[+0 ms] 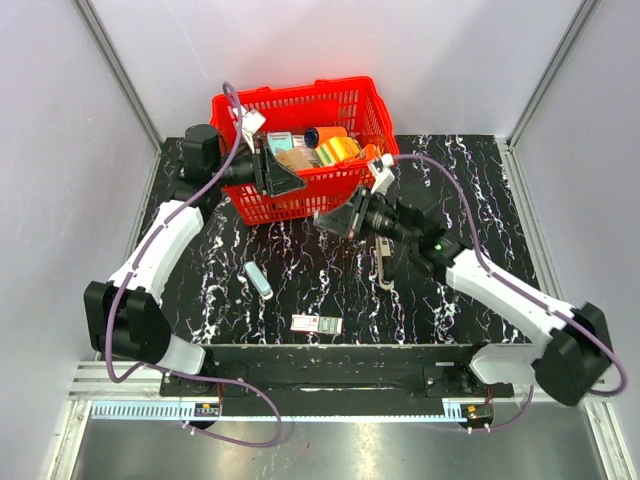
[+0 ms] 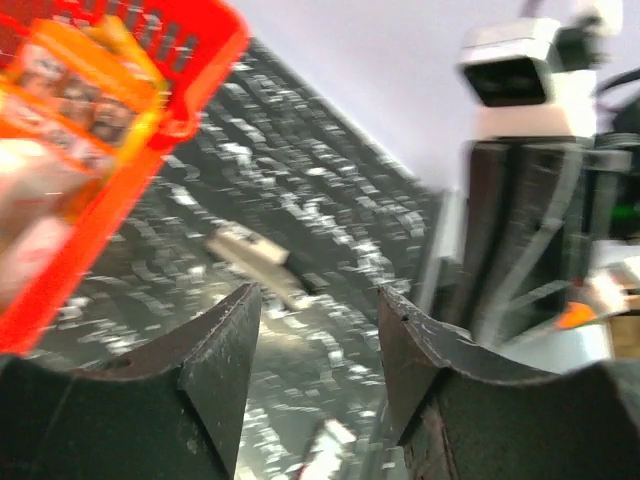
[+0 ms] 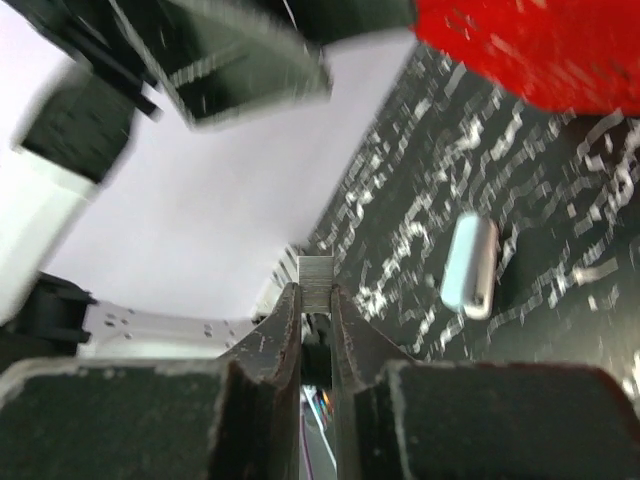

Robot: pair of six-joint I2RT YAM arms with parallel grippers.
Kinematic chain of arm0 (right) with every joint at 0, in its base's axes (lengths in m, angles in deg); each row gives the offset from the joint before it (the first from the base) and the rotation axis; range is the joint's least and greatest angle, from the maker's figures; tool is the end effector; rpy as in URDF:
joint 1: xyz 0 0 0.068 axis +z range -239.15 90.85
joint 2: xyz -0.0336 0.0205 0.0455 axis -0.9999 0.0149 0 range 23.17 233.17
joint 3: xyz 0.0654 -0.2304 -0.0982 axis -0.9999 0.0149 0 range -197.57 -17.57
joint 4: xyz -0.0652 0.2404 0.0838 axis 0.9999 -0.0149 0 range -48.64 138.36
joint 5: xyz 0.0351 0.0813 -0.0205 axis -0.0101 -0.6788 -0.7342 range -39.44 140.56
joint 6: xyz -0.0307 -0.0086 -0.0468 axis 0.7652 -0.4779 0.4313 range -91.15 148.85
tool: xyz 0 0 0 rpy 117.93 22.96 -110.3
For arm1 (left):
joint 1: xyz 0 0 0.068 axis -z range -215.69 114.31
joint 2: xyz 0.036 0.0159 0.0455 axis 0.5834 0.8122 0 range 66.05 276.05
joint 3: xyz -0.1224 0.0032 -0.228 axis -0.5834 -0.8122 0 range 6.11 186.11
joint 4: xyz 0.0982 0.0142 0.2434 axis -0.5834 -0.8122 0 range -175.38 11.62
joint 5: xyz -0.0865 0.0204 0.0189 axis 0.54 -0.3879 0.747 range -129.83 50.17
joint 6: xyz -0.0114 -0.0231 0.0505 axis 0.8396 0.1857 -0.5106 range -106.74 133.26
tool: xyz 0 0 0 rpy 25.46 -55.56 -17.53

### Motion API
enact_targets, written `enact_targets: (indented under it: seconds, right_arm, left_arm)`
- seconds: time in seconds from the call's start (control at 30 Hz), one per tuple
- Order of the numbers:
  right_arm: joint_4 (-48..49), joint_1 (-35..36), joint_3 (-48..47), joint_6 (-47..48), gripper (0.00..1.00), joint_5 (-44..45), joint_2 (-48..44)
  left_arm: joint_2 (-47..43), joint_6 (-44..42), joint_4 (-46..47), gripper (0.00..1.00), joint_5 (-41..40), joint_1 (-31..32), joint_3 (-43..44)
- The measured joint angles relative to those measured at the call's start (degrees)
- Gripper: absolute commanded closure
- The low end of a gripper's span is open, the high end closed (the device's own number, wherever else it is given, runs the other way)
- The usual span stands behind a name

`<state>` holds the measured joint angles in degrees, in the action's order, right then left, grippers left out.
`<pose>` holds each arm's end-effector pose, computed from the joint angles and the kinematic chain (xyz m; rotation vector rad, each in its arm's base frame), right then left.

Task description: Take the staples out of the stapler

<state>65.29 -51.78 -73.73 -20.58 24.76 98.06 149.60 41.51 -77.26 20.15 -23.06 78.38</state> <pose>0.2416 0.2062 0.3287 -0.2064 1.8169 1.4857 0.3220 -0.1073 0.3556 0.5794 1.7859 -1.4082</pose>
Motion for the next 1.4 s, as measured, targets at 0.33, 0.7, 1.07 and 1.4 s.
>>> enact_targets:
  seconds: [0.33,0.7,1.07,1.4]
  right_arm:
    - [-32.81,18.18,3.74,0.04,1.00,18.60,-4.70]
    - [-57.27,32.89,-1.46,-13.62,1.00,38.62,9.25]
    - [-60.76,34.49,-8.50,-19.82,0.98,44.94,19.67]
    - [-61.72,34.47,-10.62,-22.21,0.96,46.38,24.46]
  left_arm:
    - [-0.09,-38.66,-26.23,0.45,-14.84,3.78,-5.29]
    - [-2.12,-52.59,-32.83,0.48,-26.58,10.84,-12.66]
    - [-8.83,-55.43,-34.10,0.48,-30.05,12.11,-18.27]
    - [-11.26,-55.69,-34.14,0.49,-30.47,12.11,-20.04]
